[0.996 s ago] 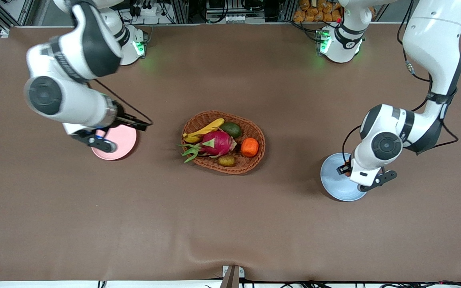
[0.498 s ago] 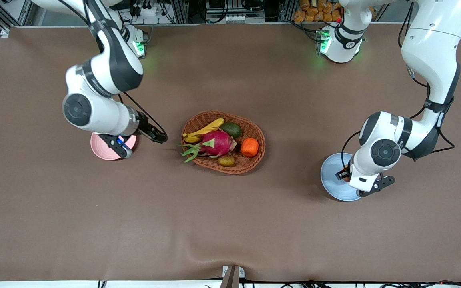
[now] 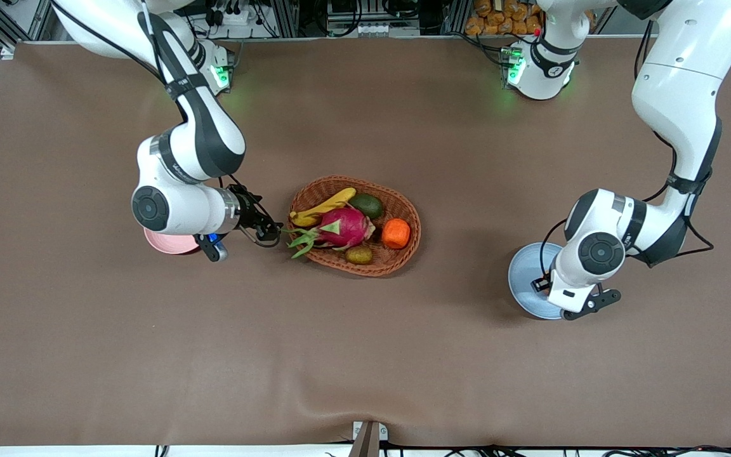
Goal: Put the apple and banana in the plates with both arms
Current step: 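Release the apple on the blue plate while the right gripper grasps the banana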
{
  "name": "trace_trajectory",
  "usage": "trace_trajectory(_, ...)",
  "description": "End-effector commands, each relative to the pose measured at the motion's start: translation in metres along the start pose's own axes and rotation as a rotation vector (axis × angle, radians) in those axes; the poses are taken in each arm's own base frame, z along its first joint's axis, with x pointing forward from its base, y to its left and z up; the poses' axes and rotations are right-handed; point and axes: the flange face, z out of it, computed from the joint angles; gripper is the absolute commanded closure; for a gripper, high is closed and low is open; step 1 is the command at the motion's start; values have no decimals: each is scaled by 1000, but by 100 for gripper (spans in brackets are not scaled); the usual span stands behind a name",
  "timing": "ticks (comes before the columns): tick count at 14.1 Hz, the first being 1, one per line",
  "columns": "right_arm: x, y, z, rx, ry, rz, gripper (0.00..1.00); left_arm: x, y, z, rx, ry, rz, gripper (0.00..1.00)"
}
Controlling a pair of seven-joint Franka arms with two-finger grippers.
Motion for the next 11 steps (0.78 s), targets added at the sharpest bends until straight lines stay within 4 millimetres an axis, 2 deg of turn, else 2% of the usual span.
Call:
trace_trajectory(1, -7, -6, 6, 14, -6, 17, 25, 8, 0, -5, 13, 32, 0, 0)
trace_trajectory(5, -8, -10, 12, 29, -19, 25, 39, 16, -5, -34, -1, 69, -19, 0)
trace_trajectory(9, -19, -16, 24, 29, -8, 17, 40, 13, -7, -63, 4, 84, -20, 0)
trace_trajectory(11, -24, -19, 30, 29, -2, 22, 43, 6, -6, -90, 13, 85, -13, 0)
